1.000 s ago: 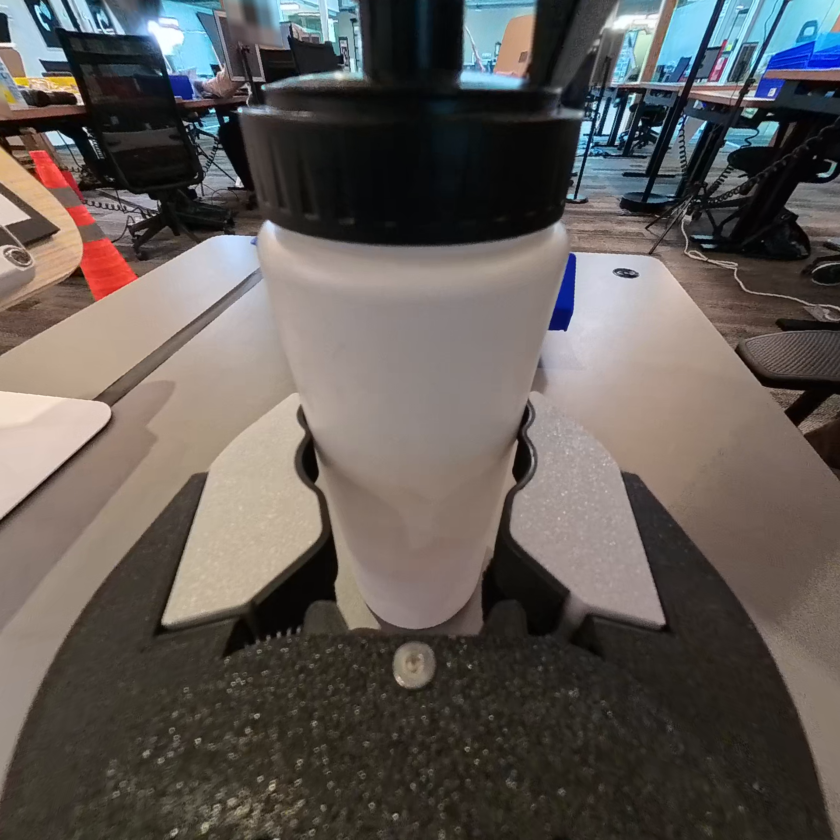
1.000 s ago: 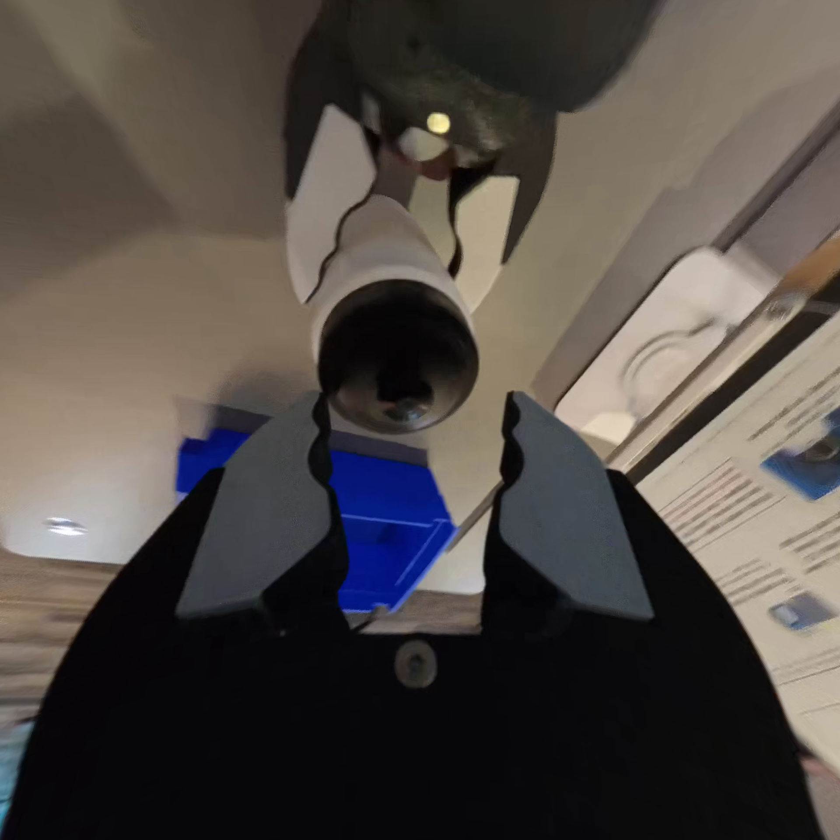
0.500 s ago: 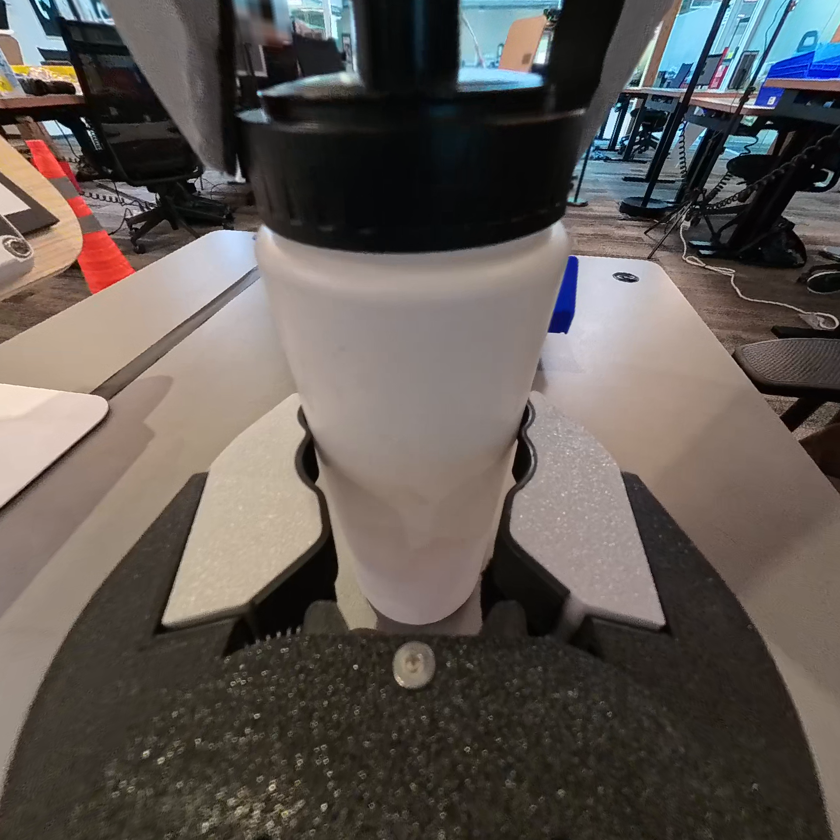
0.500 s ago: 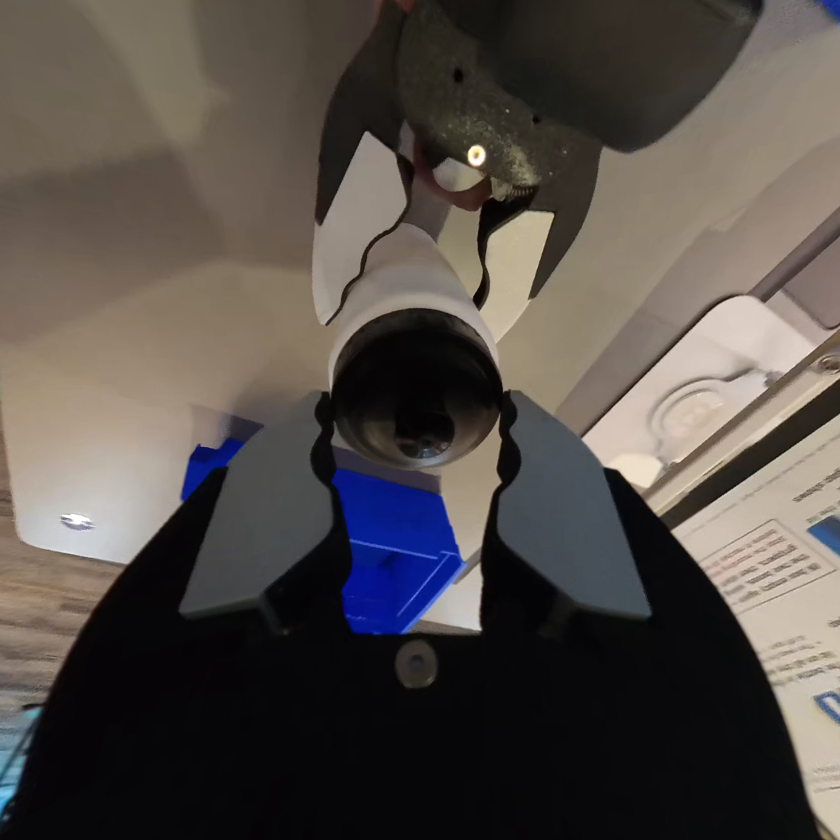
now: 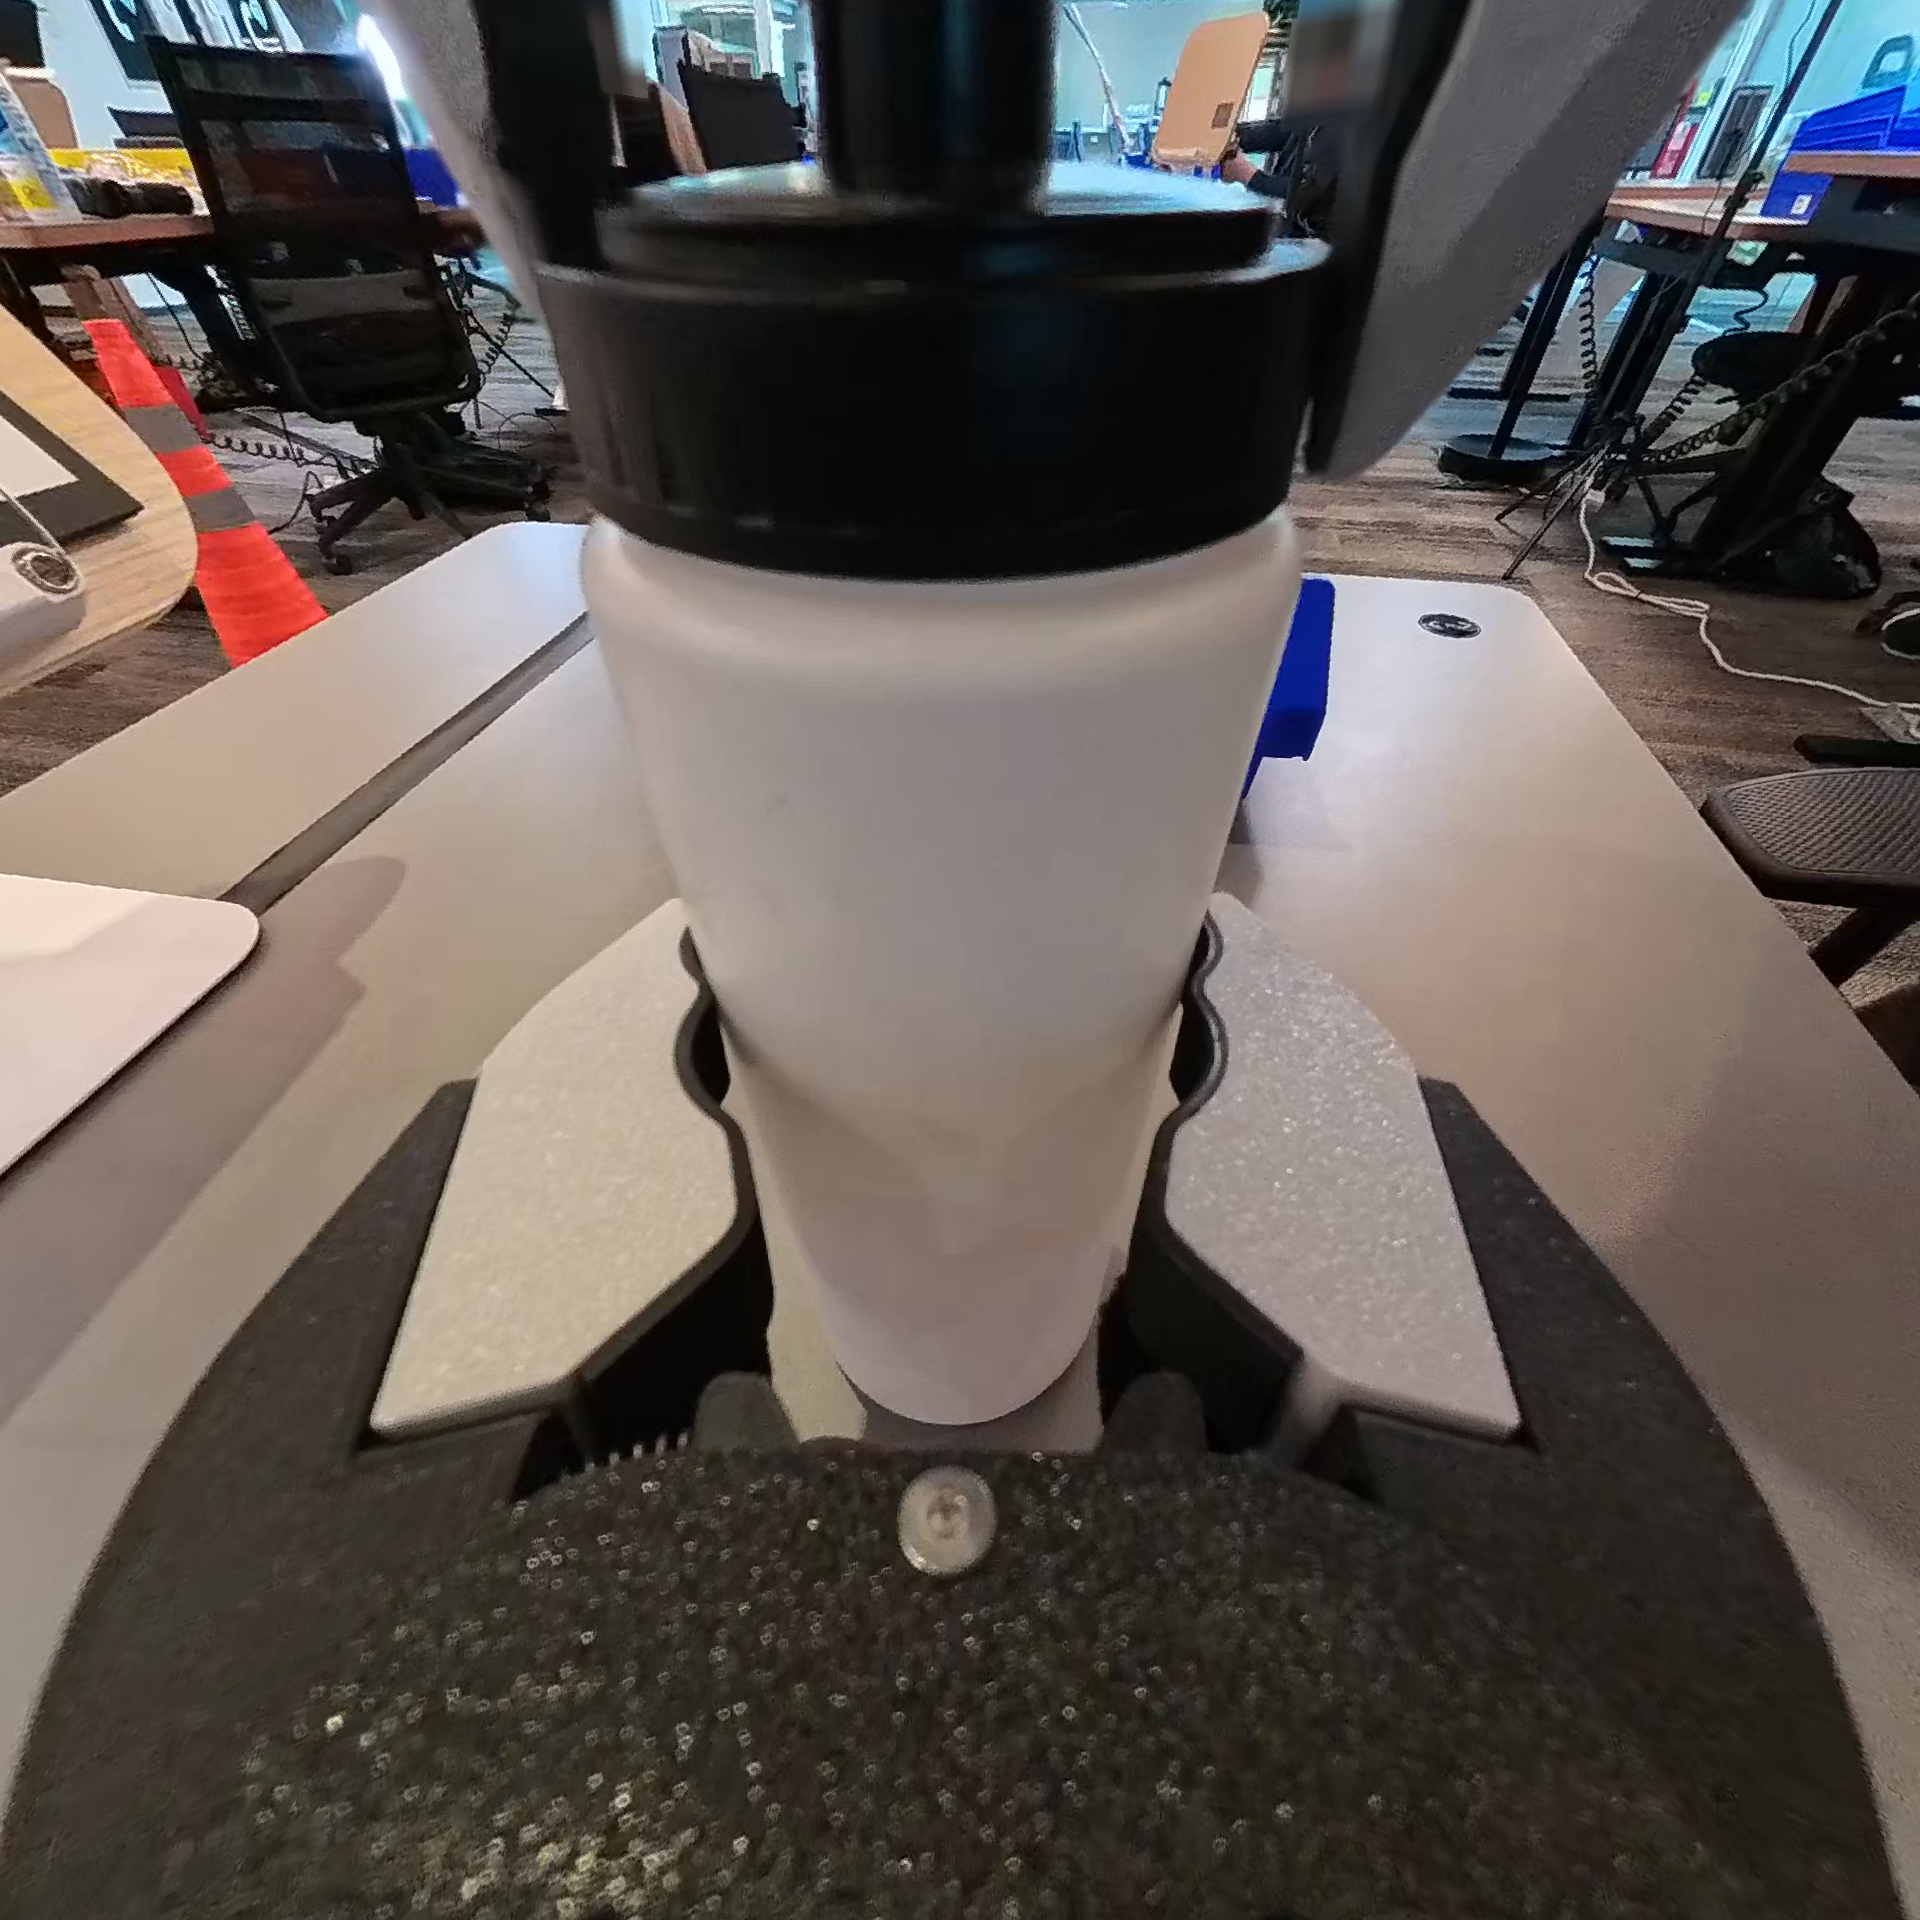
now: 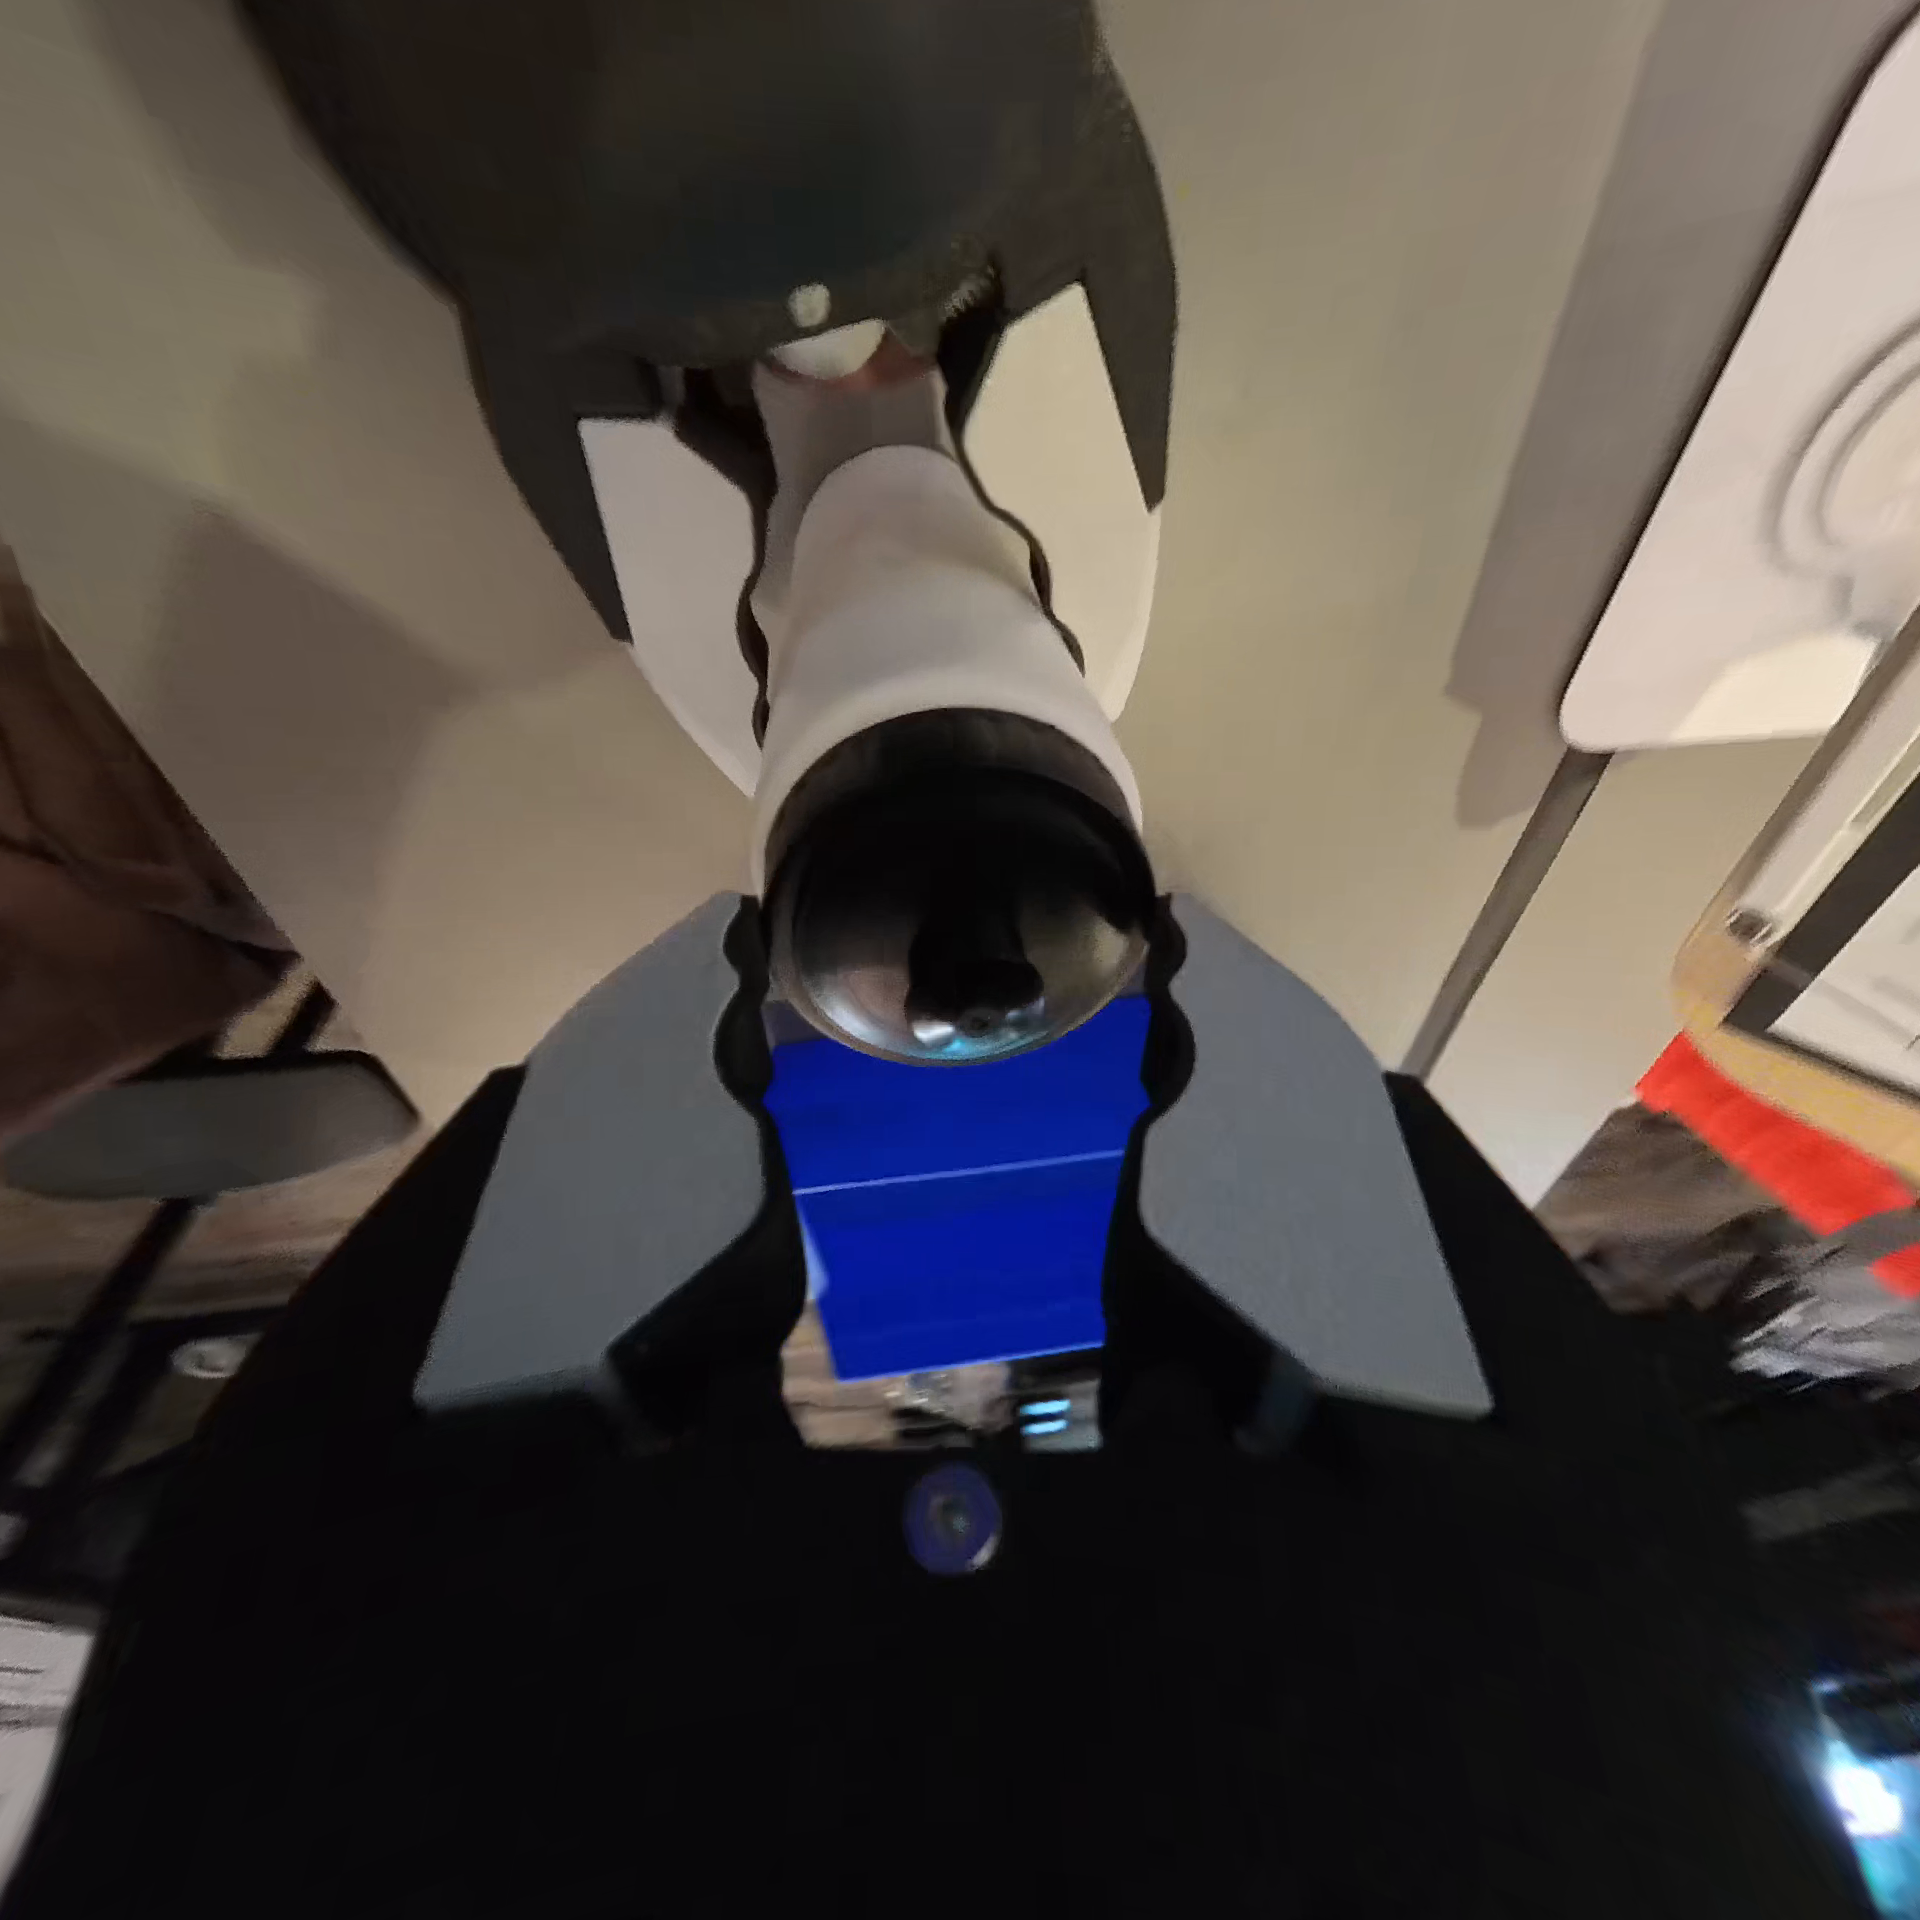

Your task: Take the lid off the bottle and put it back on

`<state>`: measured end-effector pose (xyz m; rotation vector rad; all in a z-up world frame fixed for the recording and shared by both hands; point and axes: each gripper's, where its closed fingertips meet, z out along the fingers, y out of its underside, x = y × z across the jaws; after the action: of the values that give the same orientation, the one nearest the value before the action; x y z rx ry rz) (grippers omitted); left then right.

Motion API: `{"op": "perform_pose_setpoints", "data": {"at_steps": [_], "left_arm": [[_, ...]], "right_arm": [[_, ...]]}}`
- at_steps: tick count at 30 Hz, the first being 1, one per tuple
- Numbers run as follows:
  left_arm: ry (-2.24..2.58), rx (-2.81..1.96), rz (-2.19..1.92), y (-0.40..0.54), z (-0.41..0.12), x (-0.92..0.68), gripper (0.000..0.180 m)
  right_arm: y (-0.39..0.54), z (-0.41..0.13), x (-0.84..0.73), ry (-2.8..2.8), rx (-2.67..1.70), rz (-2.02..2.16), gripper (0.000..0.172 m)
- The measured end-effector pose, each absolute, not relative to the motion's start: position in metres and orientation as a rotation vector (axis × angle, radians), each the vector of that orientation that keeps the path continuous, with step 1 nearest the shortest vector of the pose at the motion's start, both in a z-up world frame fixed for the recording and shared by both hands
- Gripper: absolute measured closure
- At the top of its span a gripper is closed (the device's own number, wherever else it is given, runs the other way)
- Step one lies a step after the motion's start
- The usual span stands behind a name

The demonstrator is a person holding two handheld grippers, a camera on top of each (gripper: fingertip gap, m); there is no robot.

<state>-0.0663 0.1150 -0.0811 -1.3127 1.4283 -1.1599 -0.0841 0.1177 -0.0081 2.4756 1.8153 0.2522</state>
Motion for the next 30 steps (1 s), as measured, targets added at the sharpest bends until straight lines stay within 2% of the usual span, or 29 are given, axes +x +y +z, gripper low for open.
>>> {"op": "perform_pose_setpoints", "data": {"at_steps": [4,6,9,12,20,30], "left_arm": [[1.427,-1.313,-1.165,0.115,-0.081,-0.066,0.096],[1.434,-1.300,-1.165,0.113,-0.081,-0.066,0.096],[1.434,-1.299,-1.170,0.113,-0.081,-0.066,0.096],[1.440,-1.294,-1.177,0.112,-0.081,-0.067,0.096],[1.446,-1.288,-1.184,0.111,-0.081,-0.067,0.096],[1.442,-1.298,-1.188,0.111,-0.081,-0.067,0.096]], "right_arm": [[0.119,-0.008,-0.085,1.742,2.530,0.232,0.102],[0.116,-0.007,-0.087,1.898,2.438,0.166,0.100],[0.124,-0.001,-0.077,2.253,2.211,0.237,0.085],[0.124,0.000,-0.080,2.499,2.101,0.112,0.083],[0.118,-0.010,-0.083,2.564,1.974,-0.117,0.101],[0.116,-0.009,-0.080,2.122,2.277,0.067,0.101]]}}
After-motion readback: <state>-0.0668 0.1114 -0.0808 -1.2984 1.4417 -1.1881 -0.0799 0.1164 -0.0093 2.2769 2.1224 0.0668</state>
